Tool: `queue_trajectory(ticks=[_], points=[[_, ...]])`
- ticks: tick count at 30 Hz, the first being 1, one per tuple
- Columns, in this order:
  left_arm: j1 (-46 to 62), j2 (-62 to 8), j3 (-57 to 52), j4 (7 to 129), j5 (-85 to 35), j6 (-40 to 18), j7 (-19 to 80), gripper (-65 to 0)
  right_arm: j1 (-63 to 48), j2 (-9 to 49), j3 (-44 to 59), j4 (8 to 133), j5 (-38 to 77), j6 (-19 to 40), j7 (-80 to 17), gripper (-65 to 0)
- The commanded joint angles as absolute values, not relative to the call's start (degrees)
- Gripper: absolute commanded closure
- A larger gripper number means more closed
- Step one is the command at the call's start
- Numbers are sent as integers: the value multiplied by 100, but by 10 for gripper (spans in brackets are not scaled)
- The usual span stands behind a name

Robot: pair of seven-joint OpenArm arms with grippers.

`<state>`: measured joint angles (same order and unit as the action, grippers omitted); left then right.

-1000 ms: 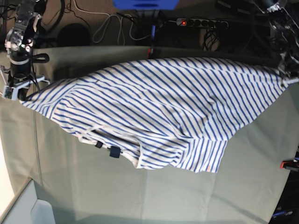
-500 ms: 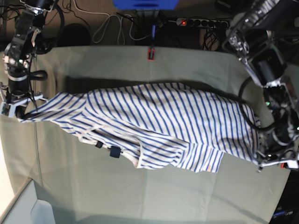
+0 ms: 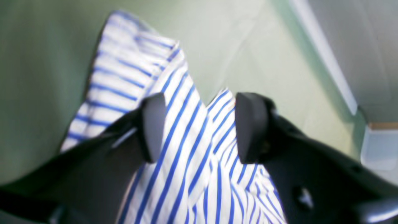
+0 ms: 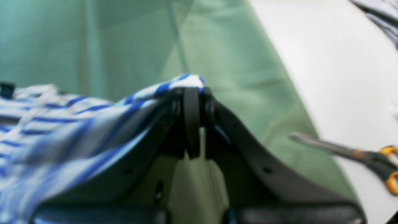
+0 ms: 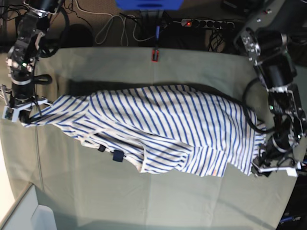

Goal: Layout the t-shirt on the table in an organized manner, then fold the t-shirt properly

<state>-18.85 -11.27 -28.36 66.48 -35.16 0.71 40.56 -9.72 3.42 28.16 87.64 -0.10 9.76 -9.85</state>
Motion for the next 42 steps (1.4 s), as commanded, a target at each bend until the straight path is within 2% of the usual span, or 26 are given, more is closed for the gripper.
queue_trajectory(ticks=[1,5,9,16,21,23,24,30,35,42], points=[[-1815,-1218,-2888,7002,-3732,13,3943,-352,-919,418,2844,8857,4,1015,-796,0],[-778,-1147,-3152,7925,-4031,22,3899,-353,-954,409,2844,8848,4,1015,-796,0],[-295,-1007,-3196,7829,-4004,-4,3890,-353,-945,365,2844,8848,4,1015,-796,0],[-330,-998,-3169,6791,-4004,-13,3881,-353,-936,356,2844,8857,4,1015,-796,0],[-409,-998,-3160,6624,-4004,-13,3881,-351,-927,286,2844,8857,4,1015,-796,0],[-400,-998,-3160,6607,-4004,-13,3881,-324,-945,286,2844,8857,4,1015,-796,0],[-400,-998,-3160,6589,-4004,-13,3881,-289,-945,286,2844,8857,4,1015,-796,0],[-409,-989,-3160,6686,-4066,-22,3916,0,-945,286,2844,8857,4,1015,-796,0],[-215,-989,-3196,7284,-4084,-22,3943,0,-971,286,2853,8857,4,1015,-796,0],[673,-1051,-3248,9543,-4330,31,3952,0,-971,321,2862,8866,4,1015,-796,0]])
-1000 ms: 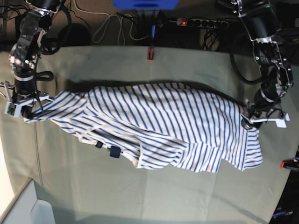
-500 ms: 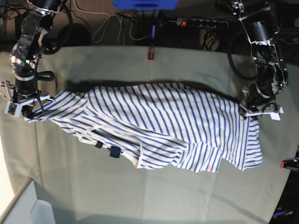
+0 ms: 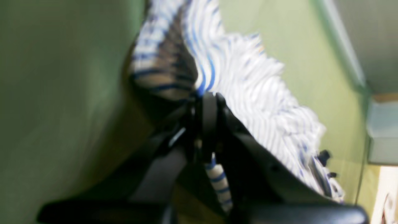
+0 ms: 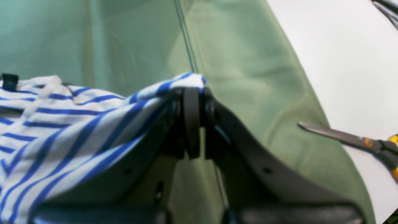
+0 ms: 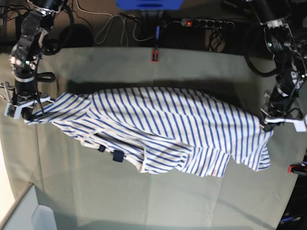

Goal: Layout the t-shirt on the table in an organized manner, then fold the t-shirt properly

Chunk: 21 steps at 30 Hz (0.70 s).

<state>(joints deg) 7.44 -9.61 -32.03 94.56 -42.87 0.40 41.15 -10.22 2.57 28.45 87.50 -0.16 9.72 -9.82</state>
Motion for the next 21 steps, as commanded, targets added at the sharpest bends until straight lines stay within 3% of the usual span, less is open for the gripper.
queue_trajectory(ticks=[1,6,11,14,21], points=[[716,-1059,-3371,9789,-4321,31,3952,0,-971,330,2862,8866,4,1015,-796,0],[796,-1095,-4251,10633,-4321,31,4101,0,-963,330,2862,8901,4,1015,-796,0],[497,-1147,-5244,10993,-4365,-13,5341,0,-963,330,2879,8901,4,1015,-796,0],[330,-1138,-5534,10932,-4356,-22,5789,0,-963,330,2862,8901,4,1015,-796,0],[-532,-1130,-5490,9903,-4321,-22,5815,0,-954,303,2844,8901,4,1015,-796,0]])
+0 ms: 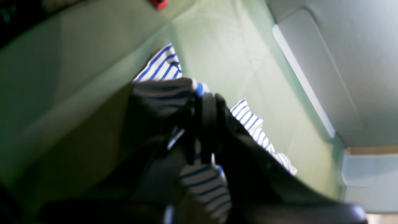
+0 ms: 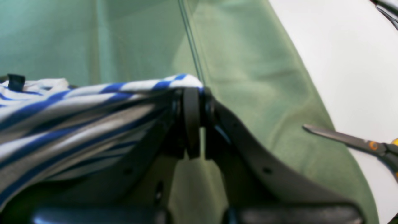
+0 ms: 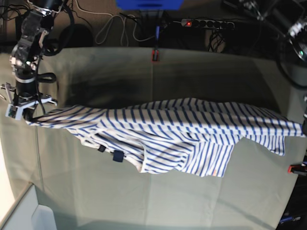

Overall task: Layout the t-shirt on the table in an organized manner, then fold the t-shirt properly
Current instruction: 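Lower the shirt and grasp a new spot with the left gripper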

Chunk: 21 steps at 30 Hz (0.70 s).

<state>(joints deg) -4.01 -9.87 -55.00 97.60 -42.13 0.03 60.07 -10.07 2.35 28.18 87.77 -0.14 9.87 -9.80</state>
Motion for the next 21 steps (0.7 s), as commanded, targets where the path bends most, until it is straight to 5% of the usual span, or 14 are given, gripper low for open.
queue_trajectory(ticks=[1,9,16,21], points=[[-743,-1165,-5393,9727,-4312,-22,5815,0,-945,303,2844,8901,4,1015,-796,0],[-2404,-1253,-4295,7925,-4303,-4,5640,0,-963,321,2844,8910,4,1015,-796,0],[-2923,-1288,-2492,5622,-4303,31,3635,-13,-1068,295,2853,8910,4,1015,-796,0],[-3055,-1262,-1877,5024,-4338,31,3301,-208,-1086,295,2853,8875,4,1015,-796,0]])
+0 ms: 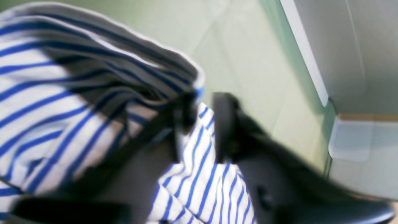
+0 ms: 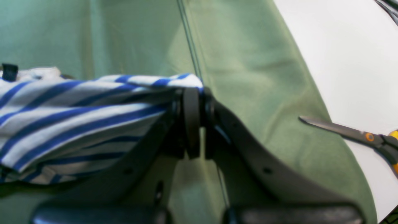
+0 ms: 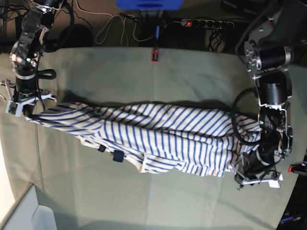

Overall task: Layout the t-shirt on the table in an organized manner, then fold the t-shirt properly
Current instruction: 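Lower the shirt and grasp a new spot with the left gripper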

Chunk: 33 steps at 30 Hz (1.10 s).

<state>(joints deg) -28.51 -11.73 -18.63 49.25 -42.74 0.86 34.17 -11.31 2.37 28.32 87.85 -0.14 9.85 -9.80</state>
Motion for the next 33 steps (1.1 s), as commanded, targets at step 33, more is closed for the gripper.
queue_trajectory(ticks=[33], points=[[-1727,-1481,-1903,5596,-4347,22,3275,-315,-1024,251,2563,8848,-4,1015,-796,0]])
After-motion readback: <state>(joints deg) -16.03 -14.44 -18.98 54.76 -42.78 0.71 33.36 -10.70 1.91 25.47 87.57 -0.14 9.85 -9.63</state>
